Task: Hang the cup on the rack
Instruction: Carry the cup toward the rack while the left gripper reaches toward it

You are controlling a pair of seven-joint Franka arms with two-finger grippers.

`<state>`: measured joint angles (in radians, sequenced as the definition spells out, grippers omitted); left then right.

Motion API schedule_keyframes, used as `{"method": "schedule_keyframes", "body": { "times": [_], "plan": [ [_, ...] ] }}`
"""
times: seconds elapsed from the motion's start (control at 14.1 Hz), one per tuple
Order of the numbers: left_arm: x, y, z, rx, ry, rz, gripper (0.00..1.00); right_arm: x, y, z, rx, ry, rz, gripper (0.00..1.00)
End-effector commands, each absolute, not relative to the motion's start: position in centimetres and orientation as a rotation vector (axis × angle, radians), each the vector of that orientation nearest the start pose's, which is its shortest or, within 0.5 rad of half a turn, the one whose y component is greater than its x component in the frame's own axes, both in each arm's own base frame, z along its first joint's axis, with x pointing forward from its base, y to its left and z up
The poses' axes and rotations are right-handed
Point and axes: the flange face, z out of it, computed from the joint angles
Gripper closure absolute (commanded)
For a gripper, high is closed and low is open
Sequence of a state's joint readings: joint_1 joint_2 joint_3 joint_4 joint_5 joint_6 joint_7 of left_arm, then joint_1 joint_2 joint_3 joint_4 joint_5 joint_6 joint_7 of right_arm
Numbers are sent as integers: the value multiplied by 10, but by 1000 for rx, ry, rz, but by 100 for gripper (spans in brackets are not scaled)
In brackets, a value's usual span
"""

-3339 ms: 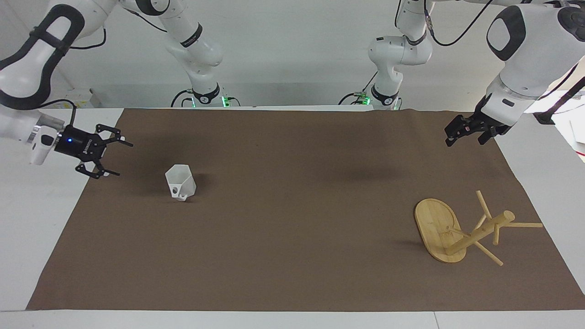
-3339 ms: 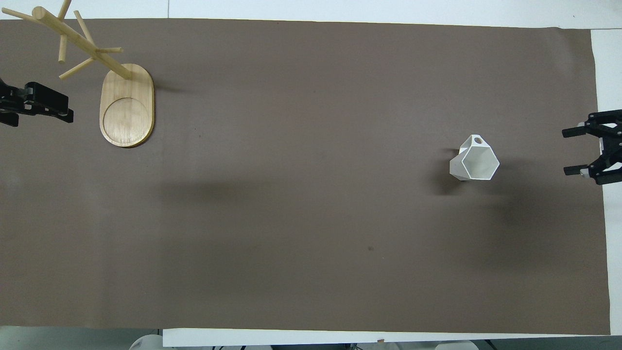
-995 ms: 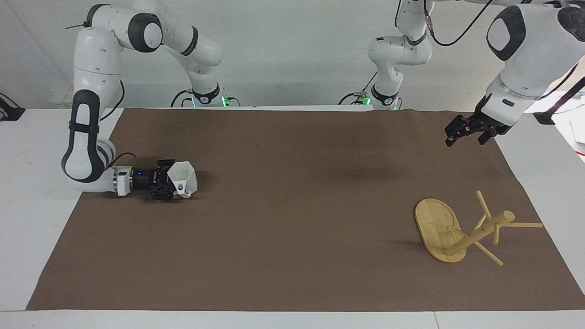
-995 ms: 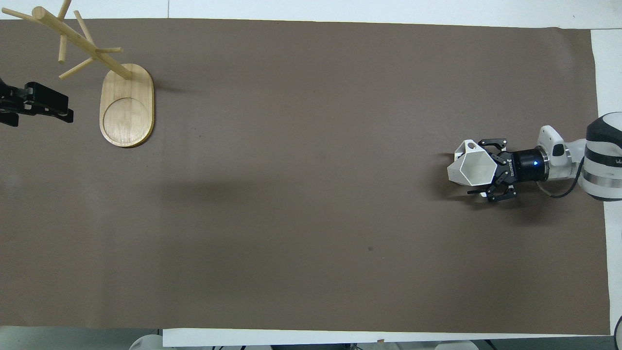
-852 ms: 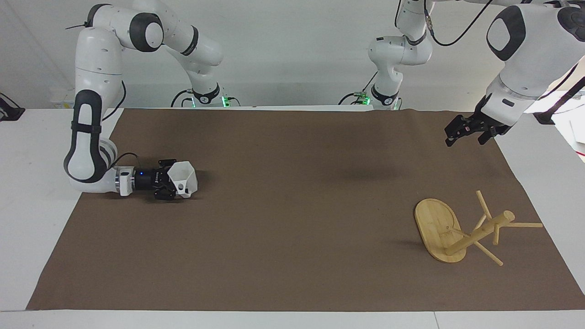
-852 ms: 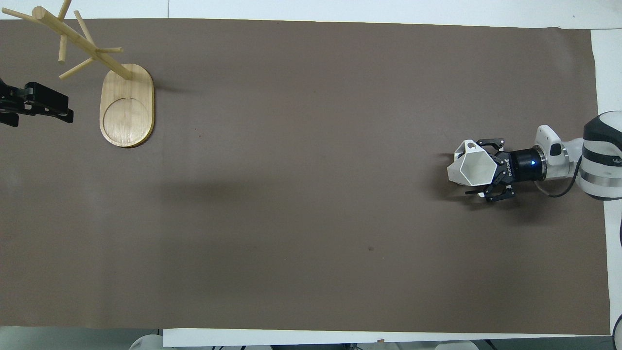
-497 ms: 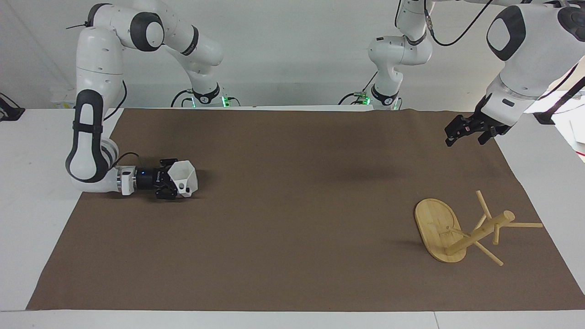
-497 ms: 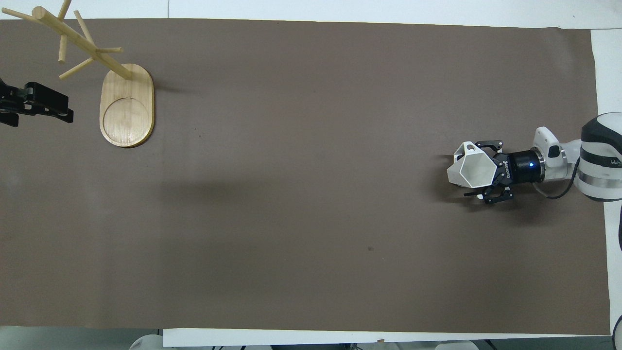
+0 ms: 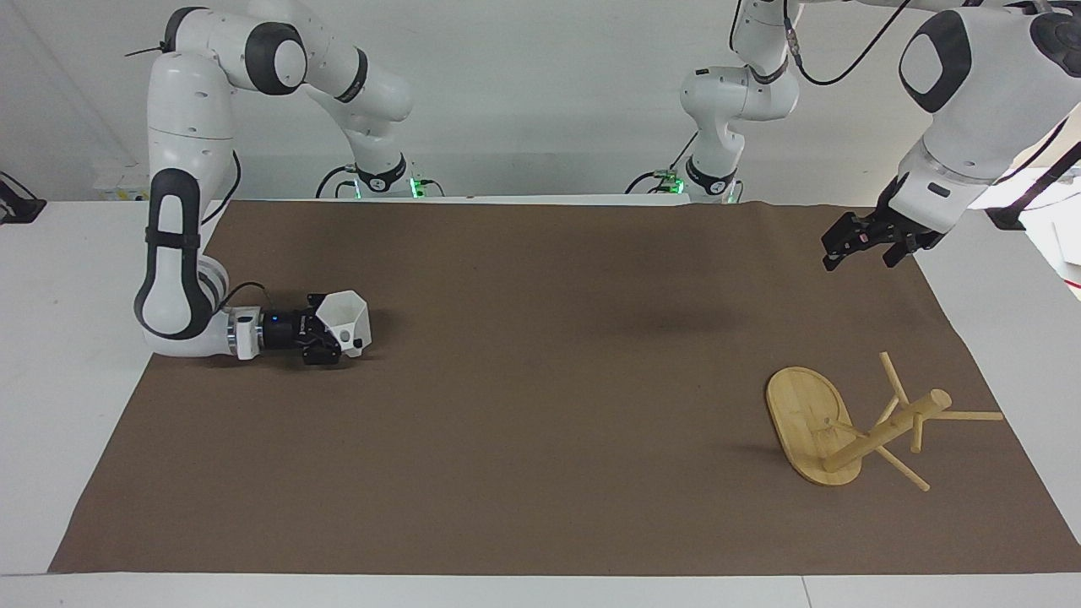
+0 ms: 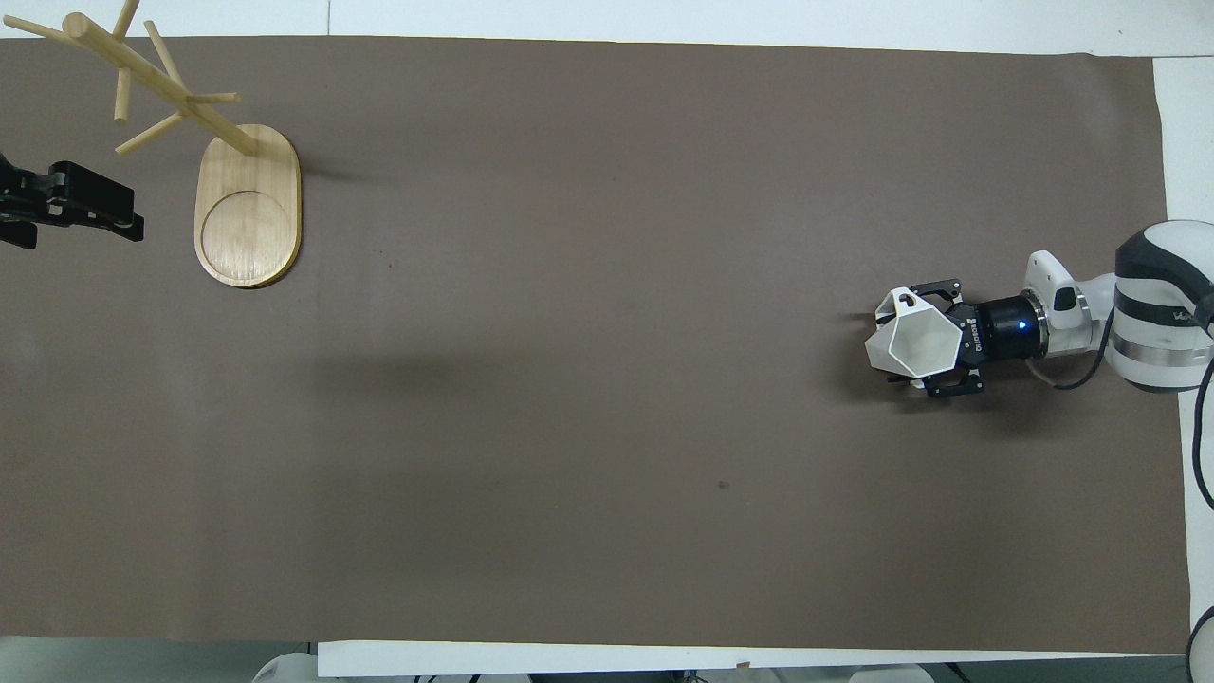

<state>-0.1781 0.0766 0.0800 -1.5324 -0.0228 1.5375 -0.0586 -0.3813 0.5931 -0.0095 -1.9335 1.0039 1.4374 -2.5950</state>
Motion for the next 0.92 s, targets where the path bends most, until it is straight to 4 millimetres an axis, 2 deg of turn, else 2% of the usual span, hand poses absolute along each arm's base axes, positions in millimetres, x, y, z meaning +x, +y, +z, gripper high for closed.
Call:
{"method": "schedule_keyframes", "body": {
  "times": [0.0,0.07,0.21,0.43,0.57,0.71,0.85],
  "plan": [
    [557,-57,599,-3131,55,124,0,532,-84,216,-1241,-1448,-1000,72],
    [557,-57,599,-3130,55,129,0,541,-64,228,-1241,-1431,-995,72],
    [554,-56,597,-3128,50,157,0,558,-25,239,-1283,-1372,-1002,72],
    [549,-56,596,-3123,48,201,0,579,60,243,-1342,-1299,-1006,72],
    [549,-64,591,-3128,79,156,0,597,116,266,-1410,-1307,-983,72],
    [546,-92,585,-3132,115,89,0,601,160,284,-1510,-1304,-959,72],
    [541,-131,579,-3137,20,41,0,599,203,289,-1543,-1236,-996,72]
  ]
}}
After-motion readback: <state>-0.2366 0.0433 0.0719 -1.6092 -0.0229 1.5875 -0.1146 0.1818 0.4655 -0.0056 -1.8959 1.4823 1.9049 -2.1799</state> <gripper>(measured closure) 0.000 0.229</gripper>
